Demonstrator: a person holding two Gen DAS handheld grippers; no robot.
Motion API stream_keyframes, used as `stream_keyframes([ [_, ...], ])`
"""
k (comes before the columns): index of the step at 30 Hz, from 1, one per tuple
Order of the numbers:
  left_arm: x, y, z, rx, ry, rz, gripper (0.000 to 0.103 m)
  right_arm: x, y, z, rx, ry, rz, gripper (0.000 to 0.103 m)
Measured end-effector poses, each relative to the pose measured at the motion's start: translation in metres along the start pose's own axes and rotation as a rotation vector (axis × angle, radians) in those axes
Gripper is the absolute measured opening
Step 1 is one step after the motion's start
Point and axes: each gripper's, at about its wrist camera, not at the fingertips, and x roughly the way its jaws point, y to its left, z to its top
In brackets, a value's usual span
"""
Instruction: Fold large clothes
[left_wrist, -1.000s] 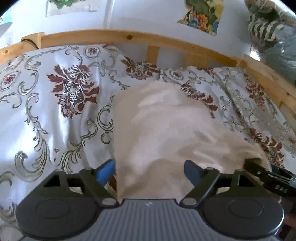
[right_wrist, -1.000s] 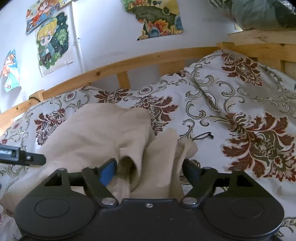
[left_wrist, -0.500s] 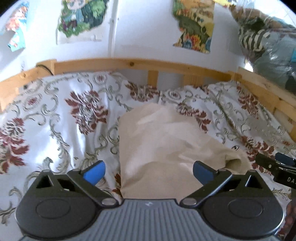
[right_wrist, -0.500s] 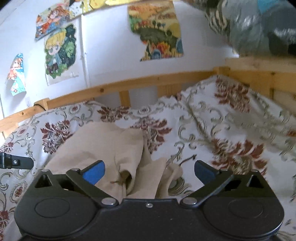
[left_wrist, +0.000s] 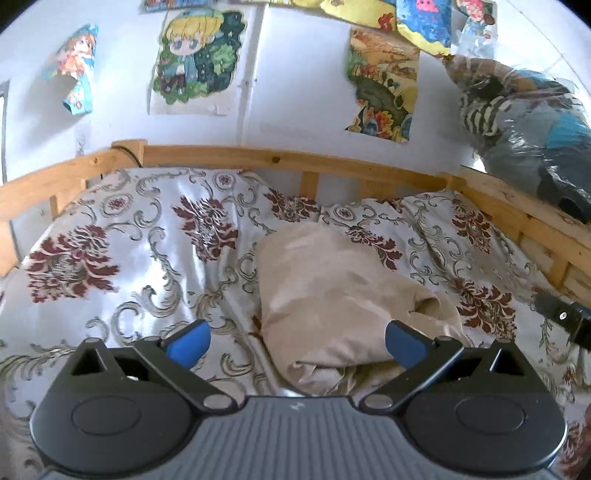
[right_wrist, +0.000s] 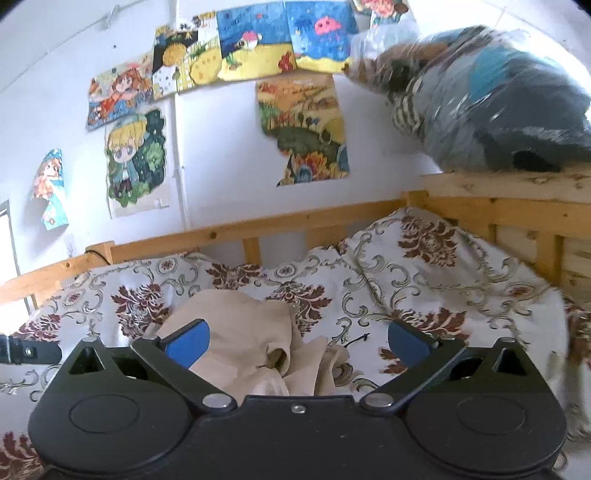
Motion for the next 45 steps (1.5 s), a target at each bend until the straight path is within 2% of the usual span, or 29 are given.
stream_keyframes([
  [6, -0.024, 0.004, -0.013, 0.027, -0.021, 0.007, 0.102, -0.043, 0.009, -0.002, -0.017, -0.03, -0.026, 0.102],
  [11, -0.028, 0.006, -0.021, 0.047, -0.023, 0.023, 0.102, -0.058, 0.014, -0.01, -0.027, -0.011, -0.026, 0.102],
  [23, -0.025, 0.009, -0.025, 0.036, -0.009, 0.03, 0.102, -0.05, 0.014, -0.019, -0.029, 0.031, -0.034, 0.102],
  [45, -0.025, 0.009, -0.026, 0.034, -0.014, 0.035, 0.102, -0.05, 0.013, -0.019, -0.028, 0.036, -0.031, 0.102],
])
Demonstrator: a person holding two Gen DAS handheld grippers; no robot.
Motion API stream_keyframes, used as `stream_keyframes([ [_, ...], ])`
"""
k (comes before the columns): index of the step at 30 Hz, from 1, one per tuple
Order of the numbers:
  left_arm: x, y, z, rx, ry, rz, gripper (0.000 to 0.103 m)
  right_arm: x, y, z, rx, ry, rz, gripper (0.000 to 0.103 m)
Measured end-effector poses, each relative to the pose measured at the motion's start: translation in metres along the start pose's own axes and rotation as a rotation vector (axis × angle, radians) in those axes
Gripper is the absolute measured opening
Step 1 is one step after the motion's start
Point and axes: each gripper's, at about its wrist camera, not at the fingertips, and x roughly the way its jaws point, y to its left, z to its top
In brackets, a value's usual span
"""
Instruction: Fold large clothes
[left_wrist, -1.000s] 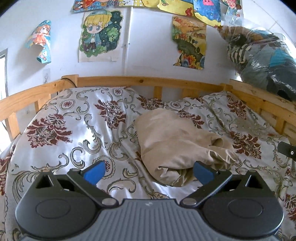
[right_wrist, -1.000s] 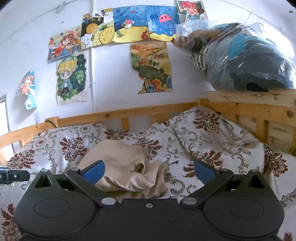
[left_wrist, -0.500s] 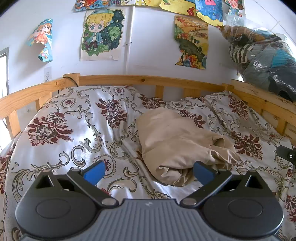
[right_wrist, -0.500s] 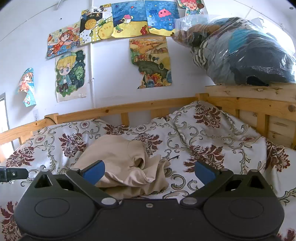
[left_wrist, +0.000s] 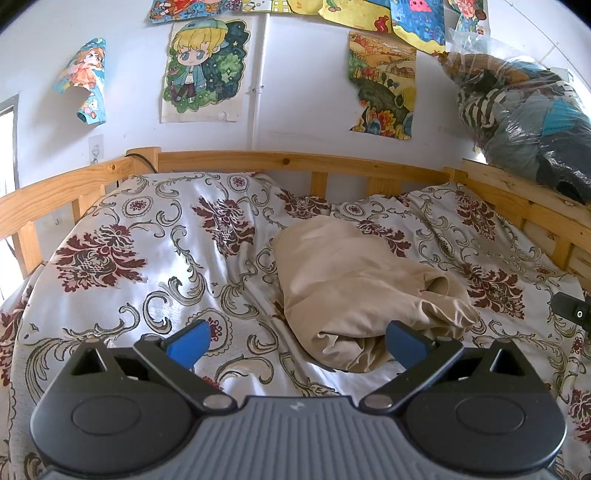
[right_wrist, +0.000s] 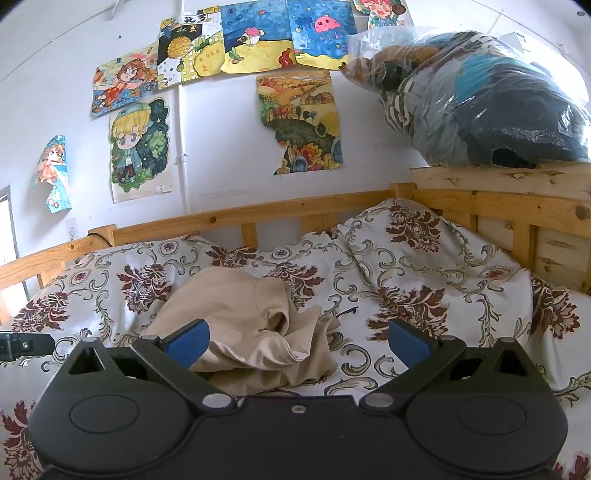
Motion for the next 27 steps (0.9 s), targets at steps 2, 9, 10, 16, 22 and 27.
stream_keyframes([
  [2, 0.0002, 0.0002, -0.0001, 0.0, 0.0, -0.001, 0.102, 0.0, 0.0001, 0.0001, 0.0, 0.0, 0.0, 0.102],
  [9, 0.0002, 0.0005, 0.0001, 0.0, 0.0, -0.001, 0.102, 0.0004, 0.0, -0.0005, 0.001, 0.002, 0.0, 0.102],
  [10, 0.0003, 0.0006, 0.0001, 0.0, 0.0, -0.001, 0.102, 0.0004, -0.0001, -0.0004, 0.001, 0.003, 0.0, 0.102],
  [16, -0.0002, 0.0005, 0.0002, -0.001, 0.001, 0.0, 0.102, 0.0001, 0.0006, -0.0014, 0.001, 0.003, -0.001, 0.102],
  [22, -0.0003, 0.0008, 0.0002, -0.002, 0.001, -0.001, 0.102, 0.0003, 0.0002, -0.001, 0.001, 0.004, 0.0, 0.102],
  [27, -0.0001, 0.0013, 0.0002, -0.002, 0.001, -0.001, 0.102, 0.0003, 0.0004, -0.0008, 0.002, 0.006, -0.001, 0.102],
])
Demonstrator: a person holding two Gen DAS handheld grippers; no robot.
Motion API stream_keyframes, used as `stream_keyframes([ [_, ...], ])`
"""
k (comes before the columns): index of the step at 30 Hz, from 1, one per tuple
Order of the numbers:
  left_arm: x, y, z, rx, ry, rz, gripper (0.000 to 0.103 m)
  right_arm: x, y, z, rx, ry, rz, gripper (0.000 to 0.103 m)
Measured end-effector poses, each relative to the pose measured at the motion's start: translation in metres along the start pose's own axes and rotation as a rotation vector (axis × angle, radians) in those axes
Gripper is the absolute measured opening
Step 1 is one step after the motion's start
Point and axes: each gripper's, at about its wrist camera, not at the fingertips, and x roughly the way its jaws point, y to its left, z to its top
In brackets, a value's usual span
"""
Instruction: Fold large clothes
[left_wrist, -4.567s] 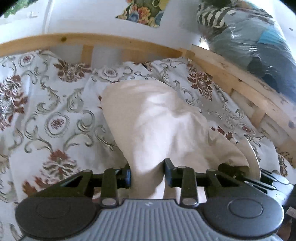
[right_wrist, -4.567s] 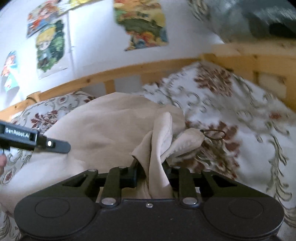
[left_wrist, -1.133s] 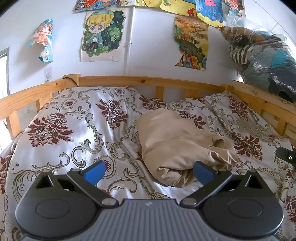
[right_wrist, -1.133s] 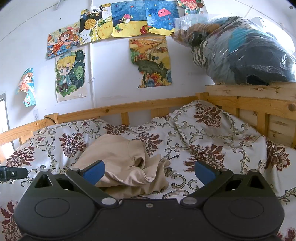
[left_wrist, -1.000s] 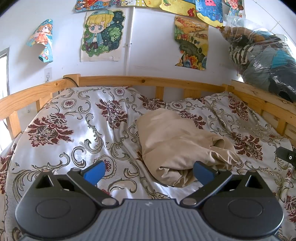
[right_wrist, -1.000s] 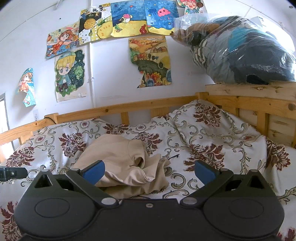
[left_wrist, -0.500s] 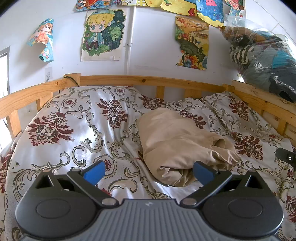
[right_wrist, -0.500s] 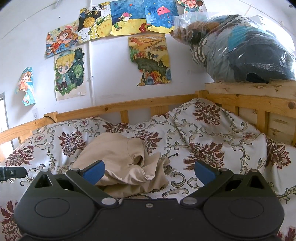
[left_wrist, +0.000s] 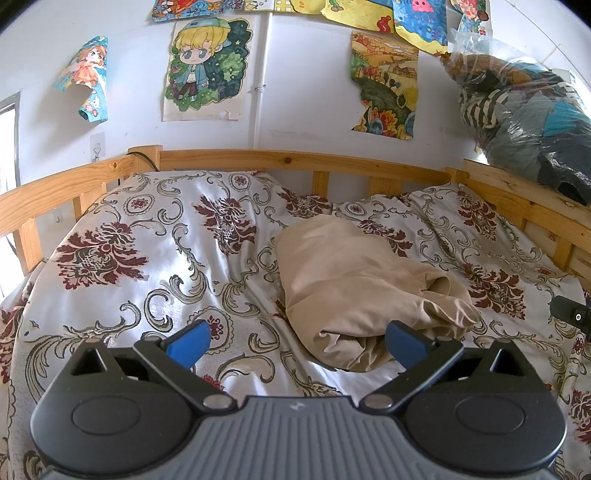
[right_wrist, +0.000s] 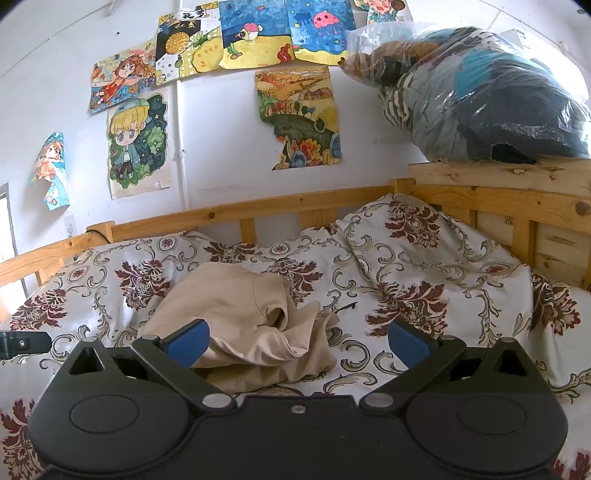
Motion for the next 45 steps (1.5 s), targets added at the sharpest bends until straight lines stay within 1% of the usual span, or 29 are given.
stream_keyframes([
  [38, -0.0009, -0.0007, -0.0014, -0.002, 0.002, 0.003, 0.102, 0.0002, 0.0004, 0.0003, 0.004, 0.002, -0.002, 0.102],
  [45, -0.0018, -0.0068, -0.0026, 0.016, 0.002, 0.019, 0.102, 0.0006, 0.0001, 0.0011, 0.005, 0.003, -0.003, 0.102],
])
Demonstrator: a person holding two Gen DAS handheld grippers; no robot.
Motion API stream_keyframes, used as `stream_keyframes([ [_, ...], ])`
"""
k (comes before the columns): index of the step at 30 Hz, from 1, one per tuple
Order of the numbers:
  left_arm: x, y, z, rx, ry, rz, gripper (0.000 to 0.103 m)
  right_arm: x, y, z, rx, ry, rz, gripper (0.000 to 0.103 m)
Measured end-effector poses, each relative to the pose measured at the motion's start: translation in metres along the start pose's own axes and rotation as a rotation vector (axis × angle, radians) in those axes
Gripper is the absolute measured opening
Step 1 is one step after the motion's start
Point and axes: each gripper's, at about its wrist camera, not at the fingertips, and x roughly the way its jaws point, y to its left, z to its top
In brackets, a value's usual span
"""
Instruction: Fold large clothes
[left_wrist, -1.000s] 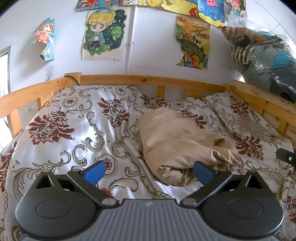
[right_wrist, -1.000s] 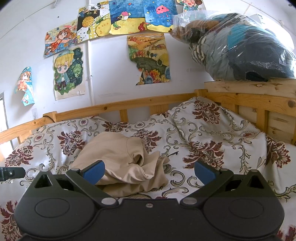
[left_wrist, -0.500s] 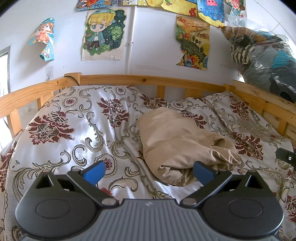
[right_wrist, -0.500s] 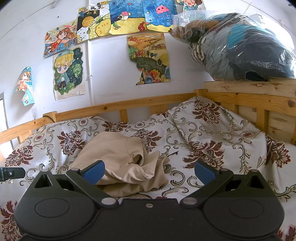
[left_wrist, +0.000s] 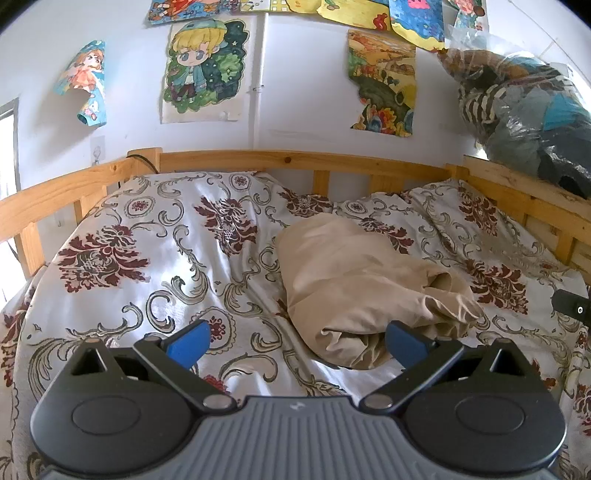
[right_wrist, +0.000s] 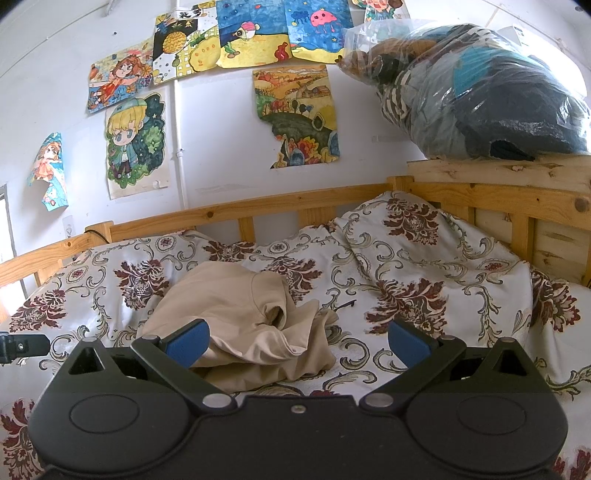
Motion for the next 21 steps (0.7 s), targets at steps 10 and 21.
stream_keyframes([
  [10, 0.001, -0.003, -0.001, -0.013, 0.018, 0.007, 0.102, 0.001, -0.001, -0.003, 0.008, 0.01, 0.001, 0.102],
  [21, 0.013, -0.003, -0.01, -0.057, 0.091, 0.069, 0.102, 0.011, -0.002, -0.009, 0.038, 0.083, -0.008, 0.102],
])
